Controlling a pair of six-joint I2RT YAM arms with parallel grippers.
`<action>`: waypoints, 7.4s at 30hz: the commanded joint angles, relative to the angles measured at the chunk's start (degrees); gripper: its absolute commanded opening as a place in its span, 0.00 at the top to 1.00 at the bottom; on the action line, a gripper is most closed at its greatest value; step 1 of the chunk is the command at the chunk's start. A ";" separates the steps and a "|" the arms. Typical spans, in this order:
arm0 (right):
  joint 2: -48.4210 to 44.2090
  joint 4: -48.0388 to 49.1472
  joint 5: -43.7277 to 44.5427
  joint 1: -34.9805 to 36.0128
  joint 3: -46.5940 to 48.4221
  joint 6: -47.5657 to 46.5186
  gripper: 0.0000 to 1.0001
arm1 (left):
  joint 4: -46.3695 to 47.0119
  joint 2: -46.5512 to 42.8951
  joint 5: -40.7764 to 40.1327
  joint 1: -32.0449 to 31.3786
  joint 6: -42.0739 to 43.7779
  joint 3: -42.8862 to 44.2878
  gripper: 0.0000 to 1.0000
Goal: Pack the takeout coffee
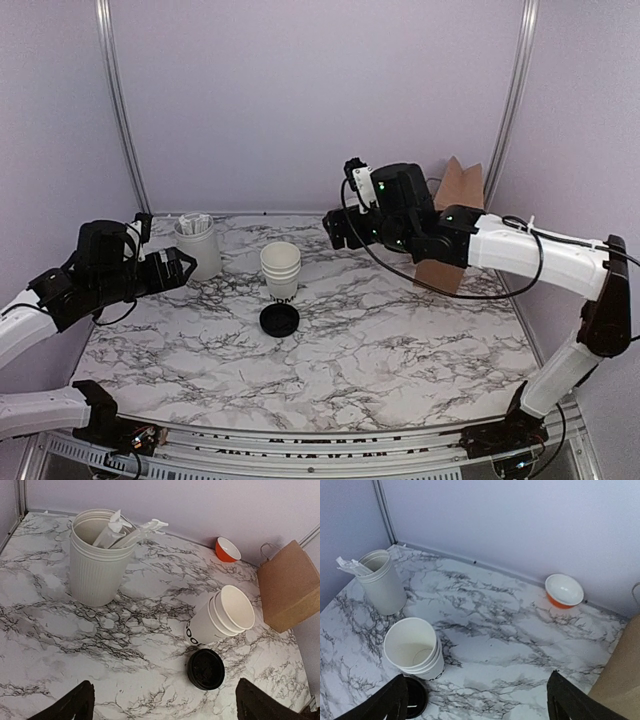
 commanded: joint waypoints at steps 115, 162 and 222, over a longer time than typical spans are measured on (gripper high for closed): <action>7.83 -16.50 -15.04 0.40 -1.08 8.33 1.00 | 13.56 18.23 0.92 -12.81 -7.36 -1.19 0.01; -5.45 -17.89 -7.46 0.90 -9.03 13.19 0.63 | -1.47 56.60 -13.13 -20.75 -8.44 23.70 0.88; -2.23 -17.69 -9.04 0.64 -6.71 13.56 0.63 | 1.30 48.62 -8.73 -20.59 -8.57 18.91 1.00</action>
